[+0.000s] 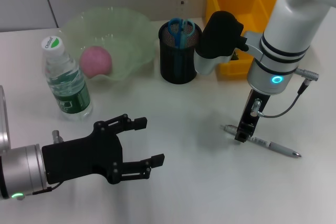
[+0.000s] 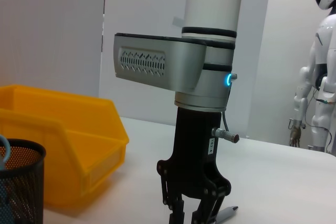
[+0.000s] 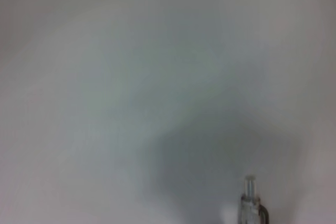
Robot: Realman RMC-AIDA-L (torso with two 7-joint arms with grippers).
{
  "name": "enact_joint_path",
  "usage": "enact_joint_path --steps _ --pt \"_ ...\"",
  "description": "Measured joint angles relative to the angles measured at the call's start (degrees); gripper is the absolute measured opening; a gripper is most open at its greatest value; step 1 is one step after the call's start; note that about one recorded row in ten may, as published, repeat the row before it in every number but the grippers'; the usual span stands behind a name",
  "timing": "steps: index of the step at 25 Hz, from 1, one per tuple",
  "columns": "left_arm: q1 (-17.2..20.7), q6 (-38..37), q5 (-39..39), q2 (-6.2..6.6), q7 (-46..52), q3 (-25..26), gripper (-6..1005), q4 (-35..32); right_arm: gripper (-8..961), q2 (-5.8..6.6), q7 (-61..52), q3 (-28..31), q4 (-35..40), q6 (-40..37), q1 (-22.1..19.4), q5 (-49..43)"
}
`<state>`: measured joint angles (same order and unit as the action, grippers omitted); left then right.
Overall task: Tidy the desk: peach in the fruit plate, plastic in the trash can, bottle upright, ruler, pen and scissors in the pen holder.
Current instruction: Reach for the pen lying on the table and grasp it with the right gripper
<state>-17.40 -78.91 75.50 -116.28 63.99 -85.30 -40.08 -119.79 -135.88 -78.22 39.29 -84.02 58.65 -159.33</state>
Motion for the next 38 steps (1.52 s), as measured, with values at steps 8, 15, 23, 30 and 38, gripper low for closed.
enact_joint_path --steps 8,15,23,30,38 --pt "0.00 -0.41 0.00 0.00 0.00 0.12 875 0.00 297 0.00 -0.23 0.00 0.00 0.24 -0.03 0.06" --pt "-0.01 -0.55 -0.01 0.00 0.00 0.25 875 0.00 299 0.00 -0.39 0.00 0.00 0.68 -0.03 0.02" --pt "0.00 -0.58 -0.01 0.00 0.00 0.25 875 0.00 299 0.00 -0.44 0.00 0.00 0.87 -0.03 0.00" --pt "-0.01 -1.48 0.25 0.37 0.39 0.22 876 0.18 300 0.00 -0.44 0.00 -0.17 0.91 -0.03 0.00" --pt "-0.09 -1.18 2.70 0.44 0.79 0.29 876 0.14 299 0.00 -0.58 -0.78 -0.61 1.32 -0.07 0.00"
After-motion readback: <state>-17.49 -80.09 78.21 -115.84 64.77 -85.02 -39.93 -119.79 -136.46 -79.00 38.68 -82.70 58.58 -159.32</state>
